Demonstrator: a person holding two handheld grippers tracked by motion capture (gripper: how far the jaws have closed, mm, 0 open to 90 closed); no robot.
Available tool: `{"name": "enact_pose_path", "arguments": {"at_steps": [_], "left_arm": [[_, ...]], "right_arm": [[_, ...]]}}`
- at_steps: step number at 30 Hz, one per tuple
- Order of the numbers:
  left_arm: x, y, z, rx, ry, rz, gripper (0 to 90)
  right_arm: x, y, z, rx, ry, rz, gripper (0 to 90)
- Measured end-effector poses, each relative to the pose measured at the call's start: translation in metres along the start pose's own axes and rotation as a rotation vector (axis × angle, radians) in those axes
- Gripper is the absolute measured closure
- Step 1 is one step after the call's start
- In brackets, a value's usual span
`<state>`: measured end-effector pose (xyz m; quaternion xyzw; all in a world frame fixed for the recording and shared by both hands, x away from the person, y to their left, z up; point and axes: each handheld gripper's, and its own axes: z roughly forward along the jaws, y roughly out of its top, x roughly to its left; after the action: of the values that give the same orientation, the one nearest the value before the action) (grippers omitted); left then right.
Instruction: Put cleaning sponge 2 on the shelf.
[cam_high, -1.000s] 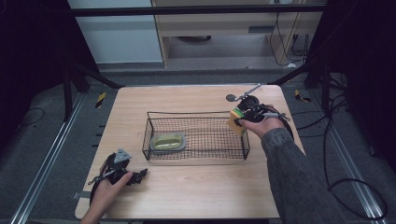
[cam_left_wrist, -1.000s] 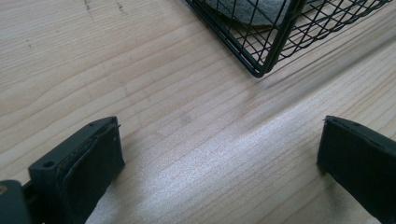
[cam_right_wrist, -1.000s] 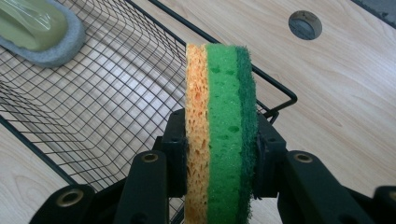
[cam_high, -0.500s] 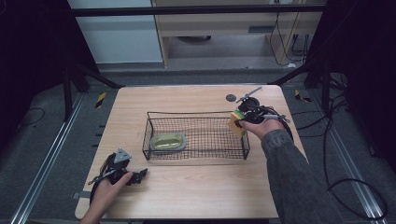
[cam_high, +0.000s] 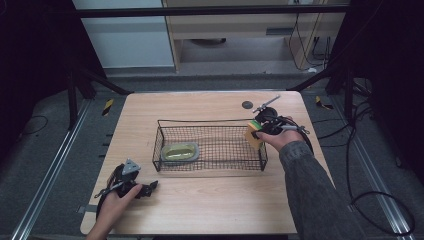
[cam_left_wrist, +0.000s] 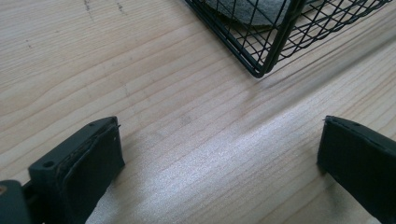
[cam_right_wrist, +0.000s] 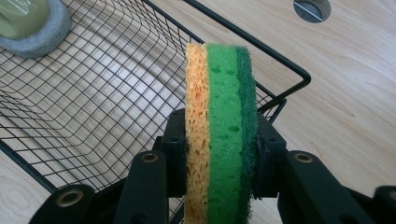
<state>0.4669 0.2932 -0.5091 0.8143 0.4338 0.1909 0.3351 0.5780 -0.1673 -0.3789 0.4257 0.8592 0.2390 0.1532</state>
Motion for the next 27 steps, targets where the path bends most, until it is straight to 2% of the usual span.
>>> {"name": "enact_pose_path", "arguments": {"at_steps": [12, 27], "left_arm": [[0.000, 0.000, 0.000, 0.000, -0.001, 0.001, 0.0], [0.000, 0.000, 0.000, 0.000, -0.001, 0.002, 0.0]], "right_arm": [[0.003, -0.006, 0.013, 0.018, -0.004, 0.000, 64.5], [0.012, -0.009, 0.027, 0.054, -0.023, -0.030, 64.2]]}}
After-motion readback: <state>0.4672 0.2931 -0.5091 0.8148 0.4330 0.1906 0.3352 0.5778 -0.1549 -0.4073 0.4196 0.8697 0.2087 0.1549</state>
